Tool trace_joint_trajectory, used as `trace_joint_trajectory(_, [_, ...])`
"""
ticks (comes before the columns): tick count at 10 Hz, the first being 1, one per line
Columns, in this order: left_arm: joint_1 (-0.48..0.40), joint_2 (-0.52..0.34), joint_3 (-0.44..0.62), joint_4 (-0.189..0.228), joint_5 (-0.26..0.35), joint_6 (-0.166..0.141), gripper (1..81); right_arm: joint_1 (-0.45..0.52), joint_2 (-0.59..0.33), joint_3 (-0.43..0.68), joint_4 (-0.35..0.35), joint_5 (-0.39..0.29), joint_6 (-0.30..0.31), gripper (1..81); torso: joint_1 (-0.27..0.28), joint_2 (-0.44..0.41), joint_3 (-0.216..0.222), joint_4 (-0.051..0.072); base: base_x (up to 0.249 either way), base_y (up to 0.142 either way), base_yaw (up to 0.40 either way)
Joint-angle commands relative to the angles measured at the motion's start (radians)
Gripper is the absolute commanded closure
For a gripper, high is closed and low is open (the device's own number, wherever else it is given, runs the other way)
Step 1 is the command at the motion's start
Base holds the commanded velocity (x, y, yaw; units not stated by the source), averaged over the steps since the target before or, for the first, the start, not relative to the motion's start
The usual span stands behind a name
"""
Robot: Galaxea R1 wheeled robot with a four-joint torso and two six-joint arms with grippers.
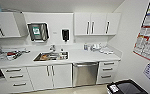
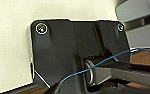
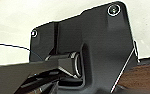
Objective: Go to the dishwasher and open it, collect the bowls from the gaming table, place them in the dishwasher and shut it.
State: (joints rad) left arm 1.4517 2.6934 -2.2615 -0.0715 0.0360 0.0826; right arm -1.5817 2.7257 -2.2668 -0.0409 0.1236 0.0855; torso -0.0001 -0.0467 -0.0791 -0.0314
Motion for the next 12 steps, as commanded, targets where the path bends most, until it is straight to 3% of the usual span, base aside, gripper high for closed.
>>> trace_joint_trajectory(1, [-0.052, -0.018, 0.008, 0.004, 0.047, 0.006, 1.0, 0.036, -0.021, 0.009, -0.011, -0.052, -0.004, 1.0, 0.000, 0.000, 0.000, 0.000, 0.093, 0.000, 0.000])
trace_joint_trajectory(12, [-0.052, -0.018, 0.008, 0.004, 0.045, 0.006, 1.0, 0.041, -0.019, 0.003, -0.013, -0.052, -0.004, 1.0, 0.000, 0.000, 0.000, 0.000, 0.101, 0.000, 0.000])
